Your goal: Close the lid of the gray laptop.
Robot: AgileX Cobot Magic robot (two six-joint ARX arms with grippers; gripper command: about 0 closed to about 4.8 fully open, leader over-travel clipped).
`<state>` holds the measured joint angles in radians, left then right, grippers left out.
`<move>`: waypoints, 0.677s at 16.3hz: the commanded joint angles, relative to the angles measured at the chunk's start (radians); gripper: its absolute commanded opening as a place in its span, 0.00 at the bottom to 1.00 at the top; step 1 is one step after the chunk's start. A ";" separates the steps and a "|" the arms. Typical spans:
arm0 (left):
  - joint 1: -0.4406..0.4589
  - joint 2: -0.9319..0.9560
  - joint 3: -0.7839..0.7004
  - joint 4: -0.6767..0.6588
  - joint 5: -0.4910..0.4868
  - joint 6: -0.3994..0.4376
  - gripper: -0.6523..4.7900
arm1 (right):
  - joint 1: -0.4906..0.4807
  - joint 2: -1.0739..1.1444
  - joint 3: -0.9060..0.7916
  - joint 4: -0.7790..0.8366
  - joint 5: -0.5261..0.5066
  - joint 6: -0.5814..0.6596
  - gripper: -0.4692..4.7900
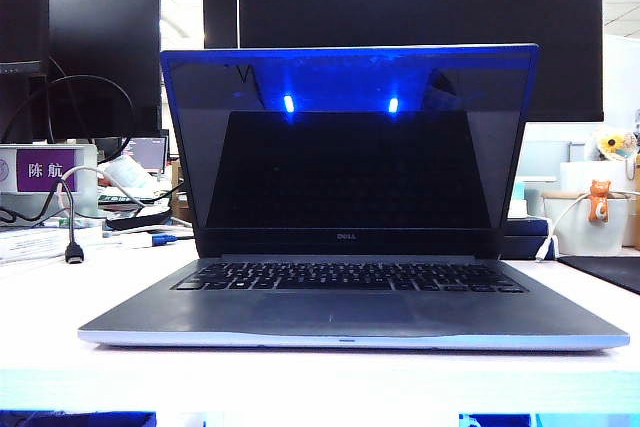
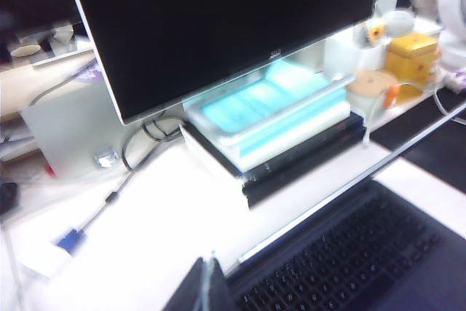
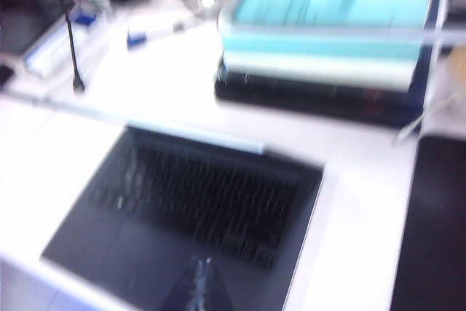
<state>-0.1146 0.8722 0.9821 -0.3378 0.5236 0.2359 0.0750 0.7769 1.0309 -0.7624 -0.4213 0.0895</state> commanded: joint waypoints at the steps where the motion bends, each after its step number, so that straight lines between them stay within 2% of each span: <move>1: 0.000 0.174 0.105 0.005 0.106 0.019 0.11 | 0.000 0.055 0.006 -0.104 -0.038 -0.041 0.08; 3: 0.000 0.289 0.166 0.002 0.142 0.022 0.11 | 0.001 0.094 0.005 -0.162 -0.093 -0.085 0.08; 4: -0.001 0.361 0.199 -0.005 0.181 0.057 0.11 | 0.000 0.116 0.005 -0.170 -0.105 -0.098 0.08; 7: -0.045 0.481 0.255 -0.035 0.186 0.125 0.11 | 0.000 0.143 0.005 -0.122 -0.134 -0.098 0.08; 8: -0.079 0.509 0.270 -0.044 0.156 0.166 0.11 | 0.000 0.155 0.004 -0.117 -0.161 -0.098 0.08; 10: -0.143 0.550 0.291 -0.059 0.027 0.227 0.11 | 0.001 0.178 0.004 -0.108 -0.184 -0.099 0.08; 11: -0.163 0.579 0.303 -0.071 0.010 0.252 0.11 | 0.000 0.182 0.003 -0.097 -0.184 -0.099 0.08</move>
<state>-0.2749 1.4414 1.2747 -0.3958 0.5514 0.4580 0.0757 0.9596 1.0302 -0.8864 -0.5957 -0.0051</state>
